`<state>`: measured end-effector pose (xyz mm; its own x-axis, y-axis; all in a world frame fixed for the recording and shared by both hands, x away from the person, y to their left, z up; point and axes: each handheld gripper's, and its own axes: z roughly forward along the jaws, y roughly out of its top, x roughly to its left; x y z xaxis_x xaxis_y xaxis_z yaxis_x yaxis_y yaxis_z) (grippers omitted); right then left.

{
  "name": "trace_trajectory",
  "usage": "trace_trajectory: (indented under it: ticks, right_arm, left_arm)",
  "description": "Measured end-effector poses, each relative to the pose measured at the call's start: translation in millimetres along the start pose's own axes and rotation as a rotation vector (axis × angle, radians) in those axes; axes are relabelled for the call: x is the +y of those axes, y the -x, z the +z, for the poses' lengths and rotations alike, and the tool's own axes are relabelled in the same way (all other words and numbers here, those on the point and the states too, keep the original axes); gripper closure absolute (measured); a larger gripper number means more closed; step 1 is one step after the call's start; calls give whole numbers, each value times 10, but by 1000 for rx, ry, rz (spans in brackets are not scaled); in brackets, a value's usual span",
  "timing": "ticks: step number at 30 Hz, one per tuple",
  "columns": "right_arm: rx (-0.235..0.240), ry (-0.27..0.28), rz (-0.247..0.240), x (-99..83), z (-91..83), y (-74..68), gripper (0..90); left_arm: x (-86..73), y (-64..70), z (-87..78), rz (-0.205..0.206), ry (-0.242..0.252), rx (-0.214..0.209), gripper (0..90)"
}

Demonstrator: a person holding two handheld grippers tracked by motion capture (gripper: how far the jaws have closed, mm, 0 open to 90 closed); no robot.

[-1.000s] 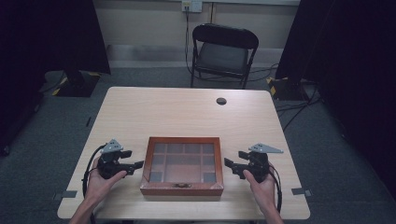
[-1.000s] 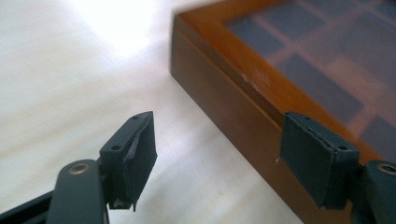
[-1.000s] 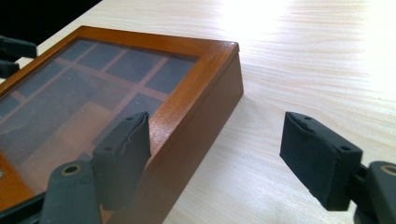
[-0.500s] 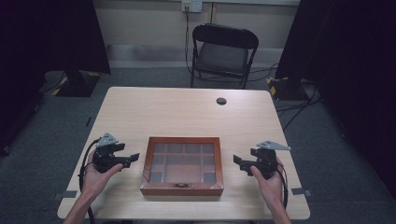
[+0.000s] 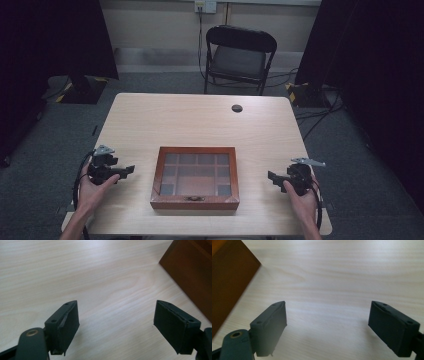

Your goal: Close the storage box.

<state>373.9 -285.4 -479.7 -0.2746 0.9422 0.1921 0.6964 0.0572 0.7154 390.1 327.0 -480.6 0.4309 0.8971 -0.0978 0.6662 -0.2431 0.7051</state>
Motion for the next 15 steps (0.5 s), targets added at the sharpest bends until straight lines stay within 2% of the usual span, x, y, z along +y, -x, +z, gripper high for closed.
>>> trace_trajectory:
  ticks: [1,4,6,8,9,11,13,14,15]
  right_arm:
    - [-13,-14,-5,-18,11,17,144]
    - [-69,-44,-6,-64,44,57,144]
    - [-97,-42,-31,-93,50,55,145]
    - [-114,-44,-41,-106,47,38,143]
    - [-122,-38,-55,-118,52,27,143]
    - [-166,-33,-110,-153,74,-12,123]
    - [-167,-22,-117,-169,97,-21,90]
    - [-170,-18,-112,-173,102,-23,78]
    - [-173,-13,-110,-178,107,-20,64]
  left_arm:
    - [-22,3,14,-5,-2,6,200]
    - [-58,25,48,36,-48,28,179]
    - [-102,55,74,33,-42,36,178]
    - [-130,102,94,73,-28,68,156]
    - [-135,112,100,72,-22,64,153]
    - [-142,127,111,68,-14,72,143]
    - [-176,146,123,60,19,82,131]
    - [-195,154,139,55,45,73,117]
    - [-195,155,139,55,45,74,112]
